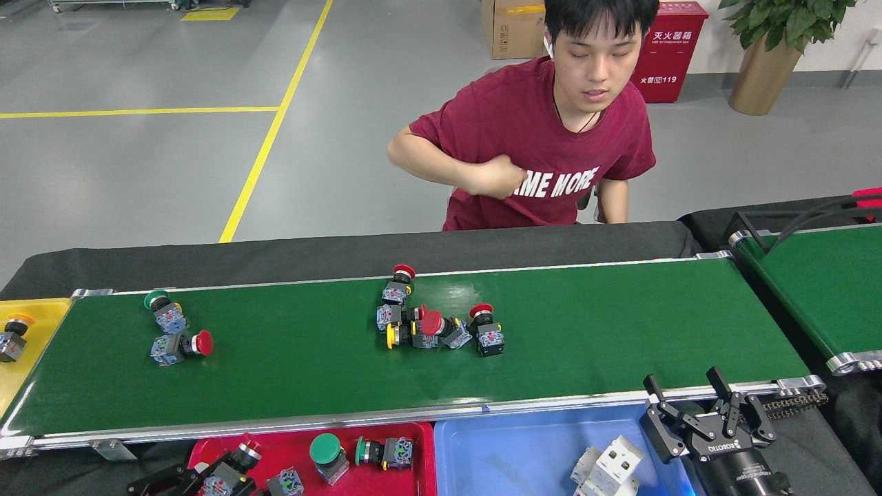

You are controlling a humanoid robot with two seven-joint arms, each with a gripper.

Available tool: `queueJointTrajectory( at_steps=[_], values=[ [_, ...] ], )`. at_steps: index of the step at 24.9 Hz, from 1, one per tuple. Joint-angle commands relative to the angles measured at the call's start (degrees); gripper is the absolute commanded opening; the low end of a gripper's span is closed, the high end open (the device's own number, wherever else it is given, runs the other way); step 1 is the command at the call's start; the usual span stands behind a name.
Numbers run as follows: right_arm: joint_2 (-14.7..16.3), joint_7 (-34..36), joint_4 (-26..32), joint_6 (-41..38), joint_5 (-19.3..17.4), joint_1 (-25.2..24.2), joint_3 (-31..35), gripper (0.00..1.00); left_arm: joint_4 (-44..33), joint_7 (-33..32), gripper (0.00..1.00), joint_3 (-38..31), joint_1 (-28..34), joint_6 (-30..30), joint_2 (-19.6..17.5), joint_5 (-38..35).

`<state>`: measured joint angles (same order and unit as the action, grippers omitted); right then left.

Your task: Pick switch part from conveyor to tray

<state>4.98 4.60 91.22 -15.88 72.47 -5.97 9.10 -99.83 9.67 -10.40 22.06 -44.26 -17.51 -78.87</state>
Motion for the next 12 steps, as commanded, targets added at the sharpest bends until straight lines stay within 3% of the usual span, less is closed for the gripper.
queueJointTrajectory(
  at_steps=[1, 5, 7, 9, 12],
  values=[
    [0.20, -1.70, 0.89, 3.32, 0.12, 1.49, -0.05, 0.96, -0.71, 0.26, 1.00, -0.85, 0.00, 0.49, -0.07, 0.39],
    [-0.76, -6.79, 0.98, 4.55, 0.12, 6.32, -1.63, 0.96, -0.62, 0.35, 1.00, -7.61, 0.35, 5.15, 3.80, 0.47],
    [-0.59, -6.79, 1.59, 4.46, 0.12, 6.14, -1.81, 0.96, -0.27, 0.26, 1.00, -11.57, -0.09, 11.30, 7.40, 0.21],
    [-0.68, -6.79, 3.70, 4.46, 0.12, 4.56, -2.16, 0.96, 2.01, 0.09, 1.00, -15.09, 0.00, 18.68, 8.63, 0.21],
    [-0.85, -6.79, 5.72, 4.55, 0.12, 2.01, -2.16, 0.96, 6.23, 0.09, 1.00, -17.19, 0.17, 20.35, 8.37, 0.39]
  ],
)
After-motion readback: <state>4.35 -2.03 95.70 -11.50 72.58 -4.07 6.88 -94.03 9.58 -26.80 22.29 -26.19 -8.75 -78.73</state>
